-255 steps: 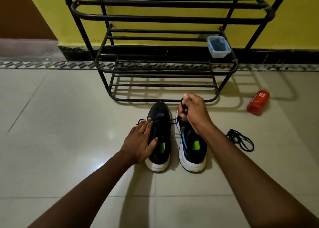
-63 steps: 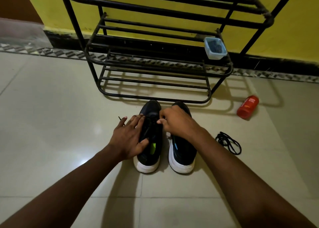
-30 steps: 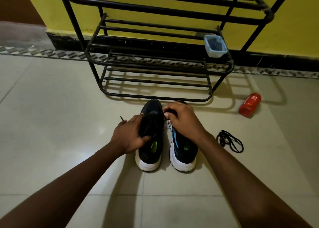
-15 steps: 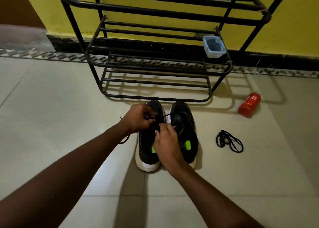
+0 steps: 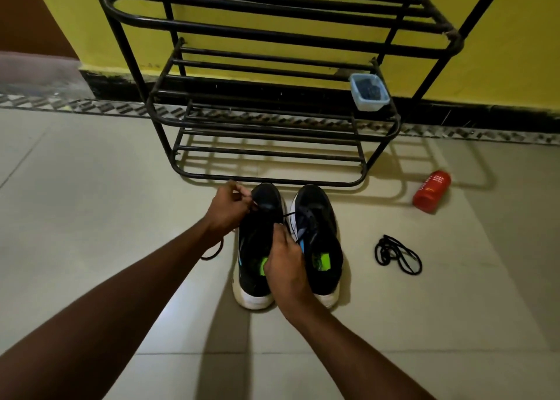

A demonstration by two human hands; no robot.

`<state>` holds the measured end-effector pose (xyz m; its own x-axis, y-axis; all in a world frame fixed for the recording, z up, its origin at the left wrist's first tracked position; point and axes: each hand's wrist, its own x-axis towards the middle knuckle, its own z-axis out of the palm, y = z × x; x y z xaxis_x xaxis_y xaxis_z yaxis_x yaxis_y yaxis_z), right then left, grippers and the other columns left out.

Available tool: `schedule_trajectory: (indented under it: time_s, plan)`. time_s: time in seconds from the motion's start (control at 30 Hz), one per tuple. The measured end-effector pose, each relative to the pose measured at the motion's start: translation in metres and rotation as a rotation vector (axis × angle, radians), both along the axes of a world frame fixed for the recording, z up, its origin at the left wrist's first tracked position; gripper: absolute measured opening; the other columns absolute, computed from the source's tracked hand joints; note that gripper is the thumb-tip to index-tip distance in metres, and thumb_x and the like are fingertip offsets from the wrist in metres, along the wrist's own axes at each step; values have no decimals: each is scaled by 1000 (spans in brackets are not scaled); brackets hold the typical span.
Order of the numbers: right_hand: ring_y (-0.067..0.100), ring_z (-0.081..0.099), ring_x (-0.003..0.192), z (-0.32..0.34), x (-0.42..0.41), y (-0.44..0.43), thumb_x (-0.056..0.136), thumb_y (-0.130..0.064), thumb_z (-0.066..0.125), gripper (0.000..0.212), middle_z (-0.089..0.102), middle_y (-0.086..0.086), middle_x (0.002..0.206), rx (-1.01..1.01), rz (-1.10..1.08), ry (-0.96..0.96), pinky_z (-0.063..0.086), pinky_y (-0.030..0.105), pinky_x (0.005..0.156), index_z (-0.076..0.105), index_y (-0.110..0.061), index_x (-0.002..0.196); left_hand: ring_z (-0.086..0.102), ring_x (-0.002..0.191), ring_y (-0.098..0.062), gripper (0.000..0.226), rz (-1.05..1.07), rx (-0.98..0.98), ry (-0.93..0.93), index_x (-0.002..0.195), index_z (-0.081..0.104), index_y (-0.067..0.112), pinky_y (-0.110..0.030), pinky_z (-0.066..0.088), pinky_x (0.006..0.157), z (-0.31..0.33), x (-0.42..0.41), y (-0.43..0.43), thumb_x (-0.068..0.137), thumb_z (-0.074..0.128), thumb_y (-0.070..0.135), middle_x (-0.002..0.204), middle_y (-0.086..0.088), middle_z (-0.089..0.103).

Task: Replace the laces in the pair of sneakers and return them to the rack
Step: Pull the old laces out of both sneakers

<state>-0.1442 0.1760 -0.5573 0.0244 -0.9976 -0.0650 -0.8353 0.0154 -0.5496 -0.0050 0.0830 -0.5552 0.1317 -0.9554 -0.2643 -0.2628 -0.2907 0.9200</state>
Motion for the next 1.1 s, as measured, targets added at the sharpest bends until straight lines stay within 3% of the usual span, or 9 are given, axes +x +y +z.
schedule_trajectory:
  time_s: [0.07,0.2,0.33,0.5,0.6,0.73,0.9,0.97,1.1]
  plan:
    - [35,46,138,0,0,0,87,11,52,65,43,23,151,2,5,3,32,32,116,37,2,150,63,71,-3,6,-182,-60,-55,100,60,5,-14,47,62,5,0,1,96,64,8,86,-3,66]
    - [30,29,149,1,-3,1,91,8,52,72,26,19,161,20,41,2,19,28,121,23,-2,156,60,82,-9,18,-656,-130,-572,102,66,15,-22,44,66,5,7,-7,91,73,27,94,1,66]
    - [30,28,149,2,-4,0,89,11,50,71,27,20,161,22,43,-13,18,27,121,24,0,155,54,76,-4,11,-731,-262,-634,95,68,17,-21,39,63,7,4,-9,89,74,24,88,4,61]
    - [29,32,148,3,-4,1,90,9,50,68,32,19,159,18,41,-10,19,24,120,28,-1,154,57,87,-20,3,-751,-279,-723,96,66,12,-29,44,72,3,0,-13,93,66,13,98,0,54]
    - [31,37,145,3,-3,1,89,10,51,68,35,19,157,21,35,-15,25,29,119,31,-1,153,62,91,-22,13,-464,-219,-535,97,62,10,-33,49,78,4,-1,-11,92,58,-2,97,-6,63]
    - [35,40,143,3,-1,1,84,13,55,70,39,23,154,23,19,-23,30,34,120,34,3,150,49,63,-9,18,-70,-82,-2,88,51,16,-22,38,53,8,0,-6,98,50,2,78,-2,59]
    - [33,36,145,6,-2,4,89,7,56,70,34,21,157,28,32,4,28,35,121,28,0,154,58,71,-5,13,-434,-241,-526,83,76,16,-19,39,61,15,15,-8,88,77,28,74,8,63]
    - [33,37,144,7,-1,4,89,6,57,70,35,21,156,19,28,9,28,34,121,29,0,153,61,79,-10,10,-402,-258,-501,82,77,18,-22,41,65,14,12,-8,87,78,27,80,5,62]
    - [35,38,143,6,0,4,86,10,58,70,38,24,154,15,23,2,30,38,121,33,3,151,68,77,-11,19,-17,-162,236,93,56,6,-18,49,70,23,-2,-8,106,49,17,84,-8,68]
